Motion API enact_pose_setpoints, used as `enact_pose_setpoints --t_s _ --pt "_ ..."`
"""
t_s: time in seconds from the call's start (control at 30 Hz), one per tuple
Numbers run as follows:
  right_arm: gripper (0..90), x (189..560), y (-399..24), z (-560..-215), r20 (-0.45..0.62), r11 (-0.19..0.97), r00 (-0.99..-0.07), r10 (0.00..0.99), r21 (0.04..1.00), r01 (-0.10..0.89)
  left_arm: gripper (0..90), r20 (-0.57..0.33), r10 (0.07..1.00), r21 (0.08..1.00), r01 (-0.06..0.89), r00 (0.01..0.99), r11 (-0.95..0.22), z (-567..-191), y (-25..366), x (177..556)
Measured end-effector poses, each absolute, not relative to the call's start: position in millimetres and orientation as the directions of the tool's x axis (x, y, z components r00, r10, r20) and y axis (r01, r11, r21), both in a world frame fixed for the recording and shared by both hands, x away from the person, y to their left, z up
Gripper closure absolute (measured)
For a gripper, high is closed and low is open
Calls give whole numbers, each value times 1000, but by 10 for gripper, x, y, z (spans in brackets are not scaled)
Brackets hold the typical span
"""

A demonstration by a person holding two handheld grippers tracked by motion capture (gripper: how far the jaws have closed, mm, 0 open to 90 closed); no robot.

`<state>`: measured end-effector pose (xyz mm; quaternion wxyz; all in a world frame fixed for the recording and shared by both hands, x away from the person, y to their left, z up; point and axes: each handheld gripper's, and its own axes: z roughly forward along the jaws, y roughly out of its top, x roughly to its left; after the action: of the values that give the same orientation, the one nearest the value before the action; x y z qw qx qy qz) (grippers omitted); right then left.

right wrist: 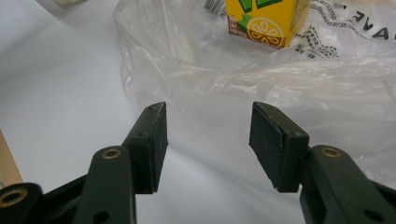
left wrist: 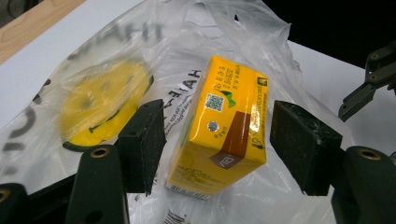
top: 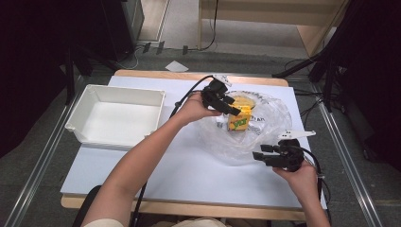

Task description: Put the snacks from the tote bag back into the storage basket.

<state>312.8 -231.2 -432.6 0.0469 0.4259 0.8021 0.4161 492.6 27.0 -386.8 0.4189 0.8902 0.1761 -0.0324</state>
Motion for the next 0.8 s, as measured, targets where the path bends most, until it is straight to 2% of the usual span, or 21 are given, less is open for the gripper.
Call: enact_pose_setpoints --t_s 0.5,0.67,0.8 --pt "477 3076 -2306 -4342 287 285 -637 716 712 642 355 -221 261 691 340 940 -638 -4127 76 4935" --pt "477 3088 -2286 -4359 292 289 -640 711 709 643 407 -239 261 703 352 935 -618 -4138 57 4945" --pt "478 3093 -2285 -4371 293 289 -640 710 707 645 434 -202 258 705 323 945 -631 -4129 42 4926"
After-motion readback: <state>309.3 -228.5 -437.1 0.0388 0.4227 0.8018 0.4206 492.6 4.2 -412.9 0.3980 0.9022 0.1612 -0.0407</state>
